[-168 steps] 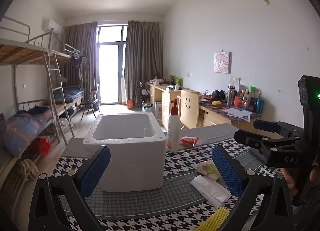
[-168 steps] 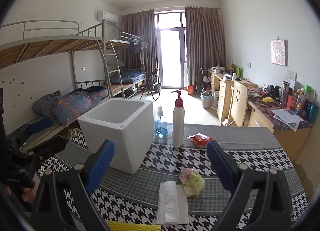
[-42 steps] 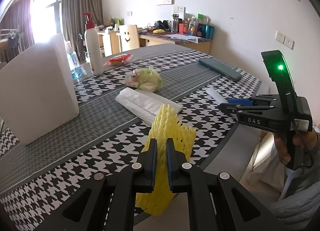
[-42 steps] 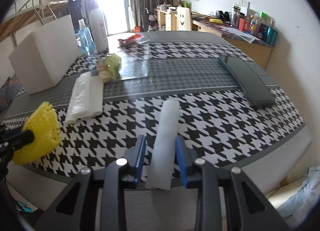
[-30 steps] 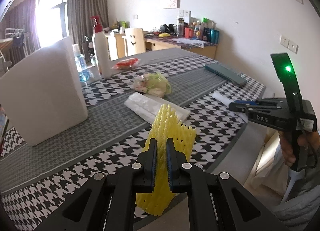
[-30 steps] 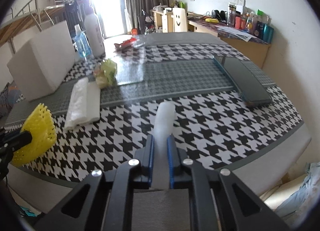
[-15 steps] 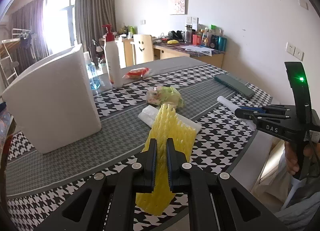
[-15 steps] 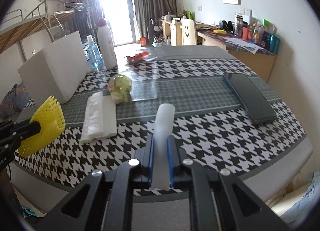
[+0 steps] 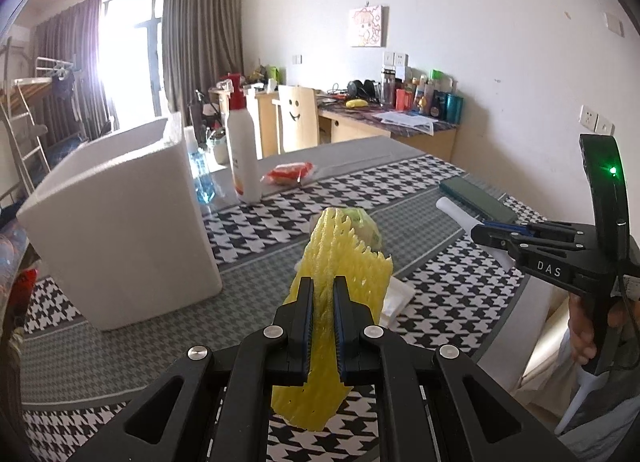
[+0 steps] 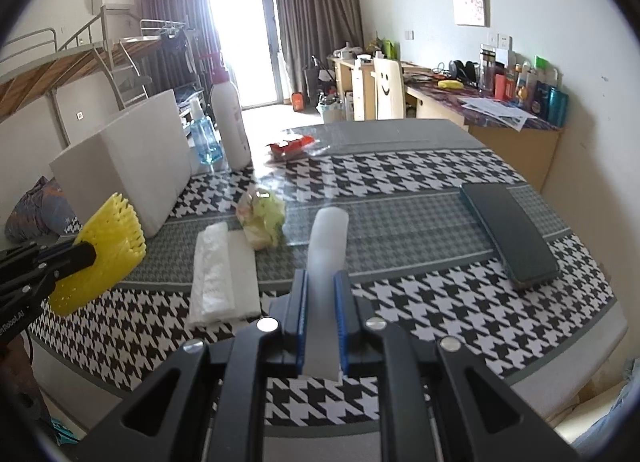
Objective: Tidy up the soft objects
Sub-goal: 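Carry the yellow net and white roll toward the foam box with both grippers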
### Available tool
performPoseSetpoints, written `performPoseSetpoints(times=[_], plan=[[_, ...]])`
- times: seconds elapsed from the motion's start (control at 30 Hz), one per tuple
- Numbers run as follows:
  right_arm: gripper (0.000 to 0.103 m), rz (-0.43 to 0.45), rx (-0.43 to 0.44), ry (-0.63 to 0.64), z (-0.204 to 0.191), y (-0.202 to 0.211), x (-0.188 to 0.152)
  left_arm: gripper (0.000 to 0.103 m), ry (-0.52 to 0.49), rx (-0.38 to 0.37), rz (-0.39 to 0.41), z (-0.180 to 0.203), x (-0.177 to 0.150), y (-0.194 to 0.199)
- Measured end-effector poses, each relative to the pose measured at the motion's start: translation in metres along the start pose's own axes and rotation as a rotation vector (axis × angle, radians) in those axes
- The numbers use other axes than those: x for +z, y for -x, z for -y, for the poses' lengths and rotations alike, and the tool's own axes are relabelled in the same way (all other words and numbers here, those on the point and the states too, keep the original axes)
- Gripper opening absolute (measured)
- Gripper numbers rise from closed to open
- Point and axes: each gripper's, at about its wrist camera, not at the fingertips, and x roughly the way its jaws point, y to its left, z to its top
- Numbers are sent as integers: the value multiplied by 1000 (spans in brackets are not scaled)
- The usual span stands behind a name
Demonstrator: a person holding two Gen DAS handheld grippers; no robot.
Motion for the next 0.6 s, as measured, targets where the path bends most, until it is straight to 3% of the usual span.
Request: performPoseSetpoints(times=[0.6], plan=[[16,87,62,36,-21,16,26,10,-10,39,87,-3,25,17]])
